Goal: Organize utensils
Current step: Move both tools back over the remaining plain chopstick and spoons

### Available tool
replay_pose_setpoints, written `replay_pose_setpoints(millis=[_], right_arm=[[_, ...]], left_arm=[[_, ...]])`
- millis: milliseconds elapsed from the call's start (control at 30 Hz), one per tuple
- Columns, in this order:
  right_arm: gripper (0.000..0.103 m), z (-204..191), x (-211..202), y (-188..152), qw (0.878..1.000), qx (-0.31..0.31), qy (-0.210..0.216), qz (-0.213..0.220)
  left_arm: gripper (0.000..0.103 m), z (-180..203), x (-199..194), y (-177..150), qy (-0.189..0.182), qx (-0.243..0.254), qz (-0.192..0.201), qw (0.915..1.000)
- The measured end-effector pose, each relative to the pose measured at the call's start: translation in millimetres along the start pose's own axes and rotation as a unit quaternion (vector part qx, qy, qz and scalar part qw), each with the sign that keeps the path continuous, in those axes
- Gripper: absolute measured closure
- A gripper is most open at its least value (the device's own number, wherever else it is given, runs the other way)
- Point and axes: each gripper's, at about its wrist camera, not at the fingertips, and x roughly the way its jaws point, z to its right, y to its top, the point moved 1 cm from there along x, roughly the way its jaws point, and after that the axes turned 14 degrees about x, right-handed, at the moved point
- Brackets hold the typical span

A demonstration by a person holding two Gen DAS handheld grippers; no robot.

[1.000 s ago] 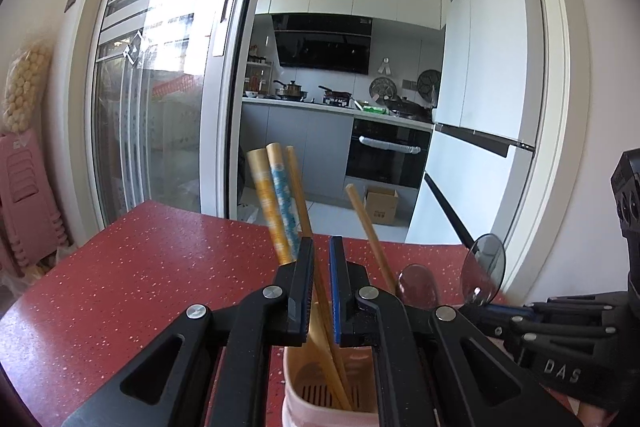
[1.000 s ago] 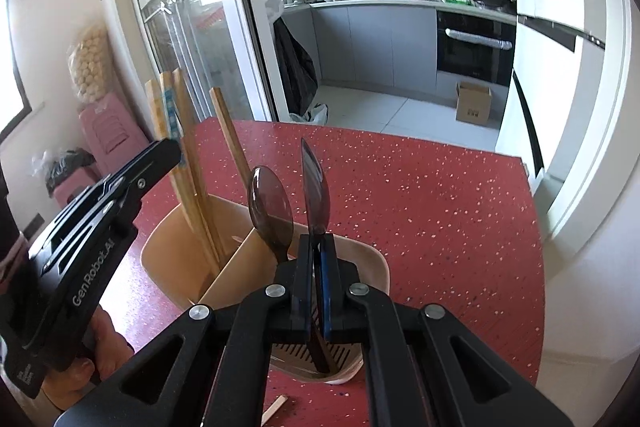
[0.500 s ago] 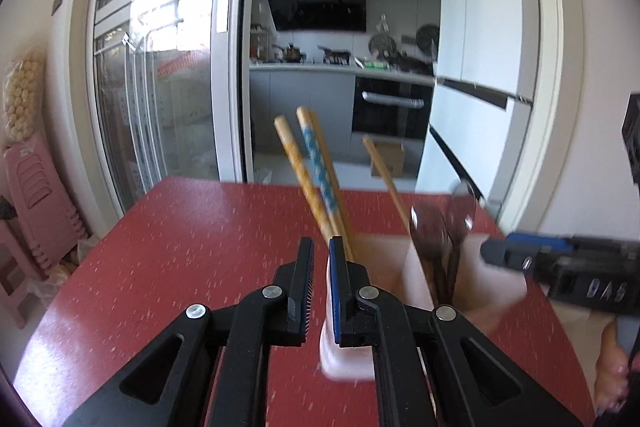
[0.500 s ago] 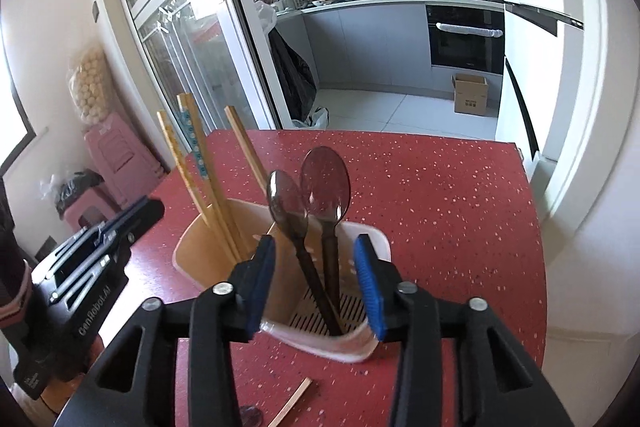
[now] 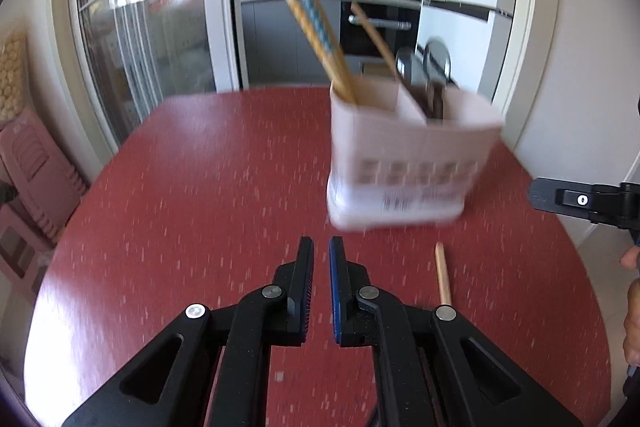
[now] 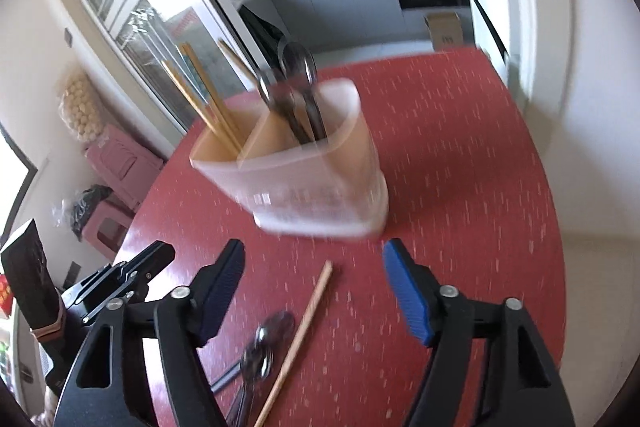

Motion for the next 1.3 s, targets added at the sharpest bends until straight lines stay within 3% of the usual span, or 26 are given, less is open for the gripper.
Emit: replay_pose_setpoints(millis=[200, 700, 733, 767, 800, 900, 1300], right_arm=[[0.023, 20, 10, -39, 0.999, 0.027, -0.018, -0.037], [0.02, 34, 11, -88, 0.996, 0.057, -0.042, -0.058], [0.02, 35, 12, -90, 0.996, 0.059, -0.044, -0.059], [0.02, 35, 12, -92, 0.995, 0.061, -0.045, -0.06], [0.02, 35, 13, -94, 0.995, 0.061, -0.047, -0.062], [0.02, 35, 13, -99, 0.995, 0.06, -0.05, -0.063], [0.02, 23, 22, -104, 0.992, 0.055, -0.076, -0.082]], left_arm=[[0.066, 7, -1, -35, -0.017, -0.005, -0.037, 0.9992], [0.066, 6, -1, -93, -0.03, -0.021, -0.073, 0.9967], [0.062, 6, -2, -94, -0.029, -0.021, -0.072, 0.9968], [0.019, 6, -3, -95, -0.028, -0.021, -0.071, 0.9968], [0.0, 6, -3, -96, -0.023, -0.024, -0.075, 0.9966], [0.0, 5, -4, -98, -0.017, -0.025, -0.062, 0.9976], [0.0, 9, -1, -103, -0.017, 0.02, -0.074, 0.9969]])
